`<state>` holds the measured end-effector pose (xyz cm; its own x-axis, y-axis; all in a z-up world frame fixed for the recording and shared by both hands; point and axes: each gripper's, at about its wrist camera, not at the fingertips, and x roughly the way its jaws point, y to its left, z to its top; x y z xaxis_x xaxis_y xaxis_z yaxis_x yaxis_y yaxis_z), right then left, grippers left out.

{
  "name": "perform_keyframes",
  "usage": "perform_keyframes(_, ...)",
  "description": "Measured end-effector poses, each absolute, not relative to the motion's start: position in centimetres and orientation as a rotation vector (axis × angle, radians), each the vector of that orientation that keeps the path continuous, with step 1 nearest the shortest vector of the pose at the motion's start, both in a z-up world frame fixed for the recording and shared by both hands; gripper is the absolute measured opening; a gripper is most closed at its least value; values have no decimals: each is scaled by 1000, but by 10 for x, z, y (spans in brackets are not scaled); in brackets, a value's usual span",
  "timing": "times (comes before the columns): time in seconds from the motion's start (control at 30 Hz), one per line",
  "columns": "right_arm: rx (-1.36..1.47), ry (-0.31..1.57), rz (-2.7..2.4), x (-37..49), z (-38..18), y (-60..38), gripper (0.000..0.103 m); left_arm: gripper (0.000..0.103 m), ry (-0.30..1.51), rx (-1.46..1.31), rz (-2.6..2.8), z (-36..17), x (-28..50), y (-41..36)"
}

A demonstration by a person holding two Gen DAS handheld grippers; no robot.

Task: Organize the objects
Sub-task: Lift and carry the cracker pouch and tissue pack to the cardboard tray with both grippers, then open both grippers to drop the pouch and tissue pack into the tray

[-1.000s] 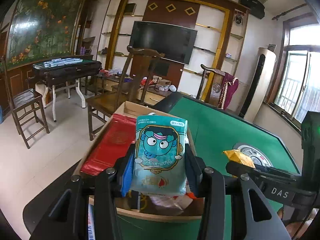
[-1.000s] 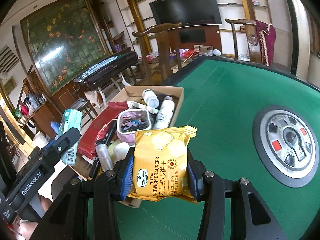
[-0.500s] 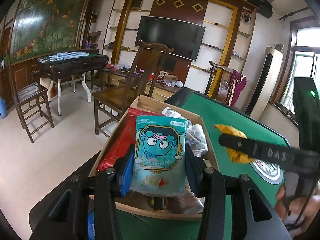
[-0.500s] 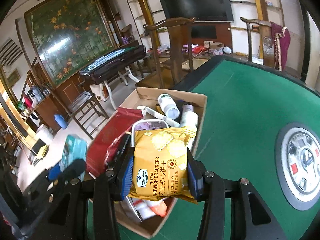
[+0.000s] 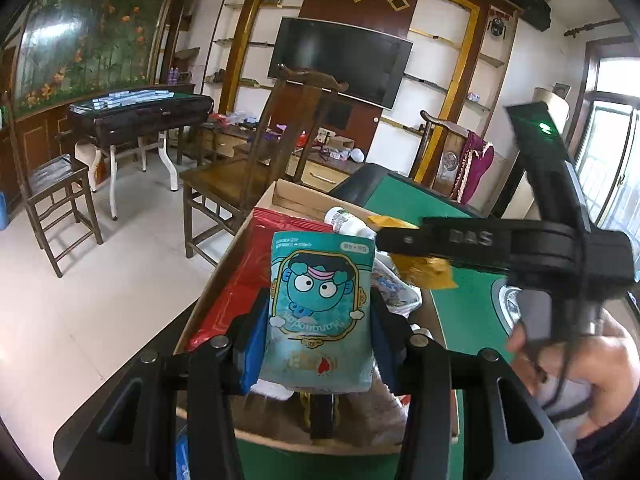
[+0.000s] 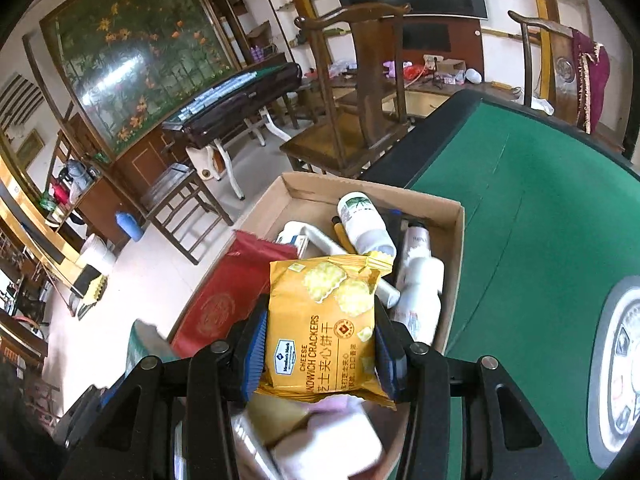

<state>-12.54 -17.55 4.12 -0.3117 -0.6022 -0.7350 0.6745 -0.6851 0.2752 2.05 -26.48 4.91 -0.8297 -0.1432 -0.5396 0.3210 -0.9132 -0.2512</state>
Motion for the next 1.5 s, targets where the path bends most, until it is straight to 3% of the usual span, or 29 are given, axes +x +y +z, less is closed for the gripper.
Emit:
perform_keyframes(0.77, 1141, 211, -2019, -179, 26, -252, 50, 45, 501, 882, -2729, 43, -36, -265)
perform_keyframes(1.5, 1215, 197, -1954, -201, 17, -261, 51, 49, 501, 949, -2706, 34, -61, -273)
